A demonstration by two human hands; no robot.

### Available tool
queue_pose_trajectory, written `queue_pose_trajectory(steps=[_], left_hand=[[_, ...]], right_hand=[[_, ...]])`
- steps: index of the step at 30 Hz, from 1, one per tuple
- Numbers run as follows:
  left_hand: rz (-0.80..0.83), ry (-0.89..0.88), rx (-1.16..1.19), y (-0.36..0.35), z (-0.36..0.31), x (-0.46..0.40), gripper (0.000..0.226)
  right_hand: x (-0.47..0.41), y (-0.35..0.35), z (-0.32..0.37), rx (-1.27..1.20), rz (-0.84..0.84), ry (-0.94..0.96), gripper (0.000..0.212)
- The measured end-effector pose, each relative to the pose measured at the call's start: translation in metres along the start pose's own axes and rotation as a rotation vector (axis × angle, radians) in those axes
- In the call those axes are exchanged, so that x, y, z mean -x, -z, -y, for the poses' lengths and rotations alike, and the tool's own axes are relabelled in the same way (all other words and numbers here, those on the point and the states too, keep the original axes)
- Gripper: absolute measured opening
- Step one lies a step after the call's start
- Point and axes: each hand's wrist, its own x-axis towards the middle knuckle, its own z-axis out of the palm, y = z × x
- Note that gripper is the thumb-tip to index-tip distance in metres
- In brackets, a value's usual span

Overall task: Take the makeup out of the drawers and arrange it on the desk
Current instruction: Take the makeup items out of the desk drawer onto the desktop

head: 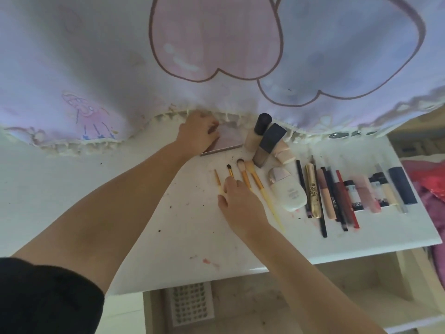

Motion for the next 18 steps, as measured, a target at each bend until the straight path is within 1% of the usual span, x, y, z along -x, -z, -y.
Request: queue_pose_trajectory(steps=[2,4,6,7,8,9,11,12,14,15,18], left_hand=[[-0.08,-0.007,-0.032,0.007,-0.003,0.029,0.031],[-0.152,-0.035,0.085,0.013,-0.004,0.079,0.025],[-0.146,-0.021,0.284,0.011,-0.001,0.15,0.017],[-0.123,0.01,0.366,0.005,0.0,0.191,0.018],[-0.092,0.067,0.43,-0.006,0.0,0.231,0.022],[-0.056,0.151,0.477,-0.02,0.001,0.27,0.026],[0.021,0.356,0.511,-0.061,0.004,0.329,0.026],[0.063,0.455,0.49,-0.083,0.008,0.347,0.023],[0.161,0.632,0.419,-0.118,0.017,0.361,0.032],[0.192,0.719,0.41,-0.129,0.02,0.359,0.038],[0.203,0.901,0.459,-0.147,0.02,0.34,0.057]], right_hand=[[0.017,0.007,0.0,0.003,-0.081,0.132,0.014],[0.046,0.008,-0.001,-0.055,-0.11,0.309,0.013],[0.081,-0.005,-0.01,-0.12,-0.014,0.454,0.017],[0.099,-0.018,-0.017,-0.132,0.069,0.479,0.02],[0.116,-0.034,-0.025,-0.136,0.173,0.456,0.02],[0.129,-0.053,-0.035,-0.151,0.278,0.391,0.017],[0.142,-0.093,-0.054,-0.204,0.438,0.186,0.016],[0.143,-0.11,-0.062,-0.208,0.483,0.078,0.02],[0.135,-0.141,-0.071,-0.212,0.5,-0.055,0.032],[0.13,-0.152,-0.071,-0.23,0.489,-0.09,0.033],[0.117,-0.178,-0.061,-0.344,0.457,-0.193,0.027]])
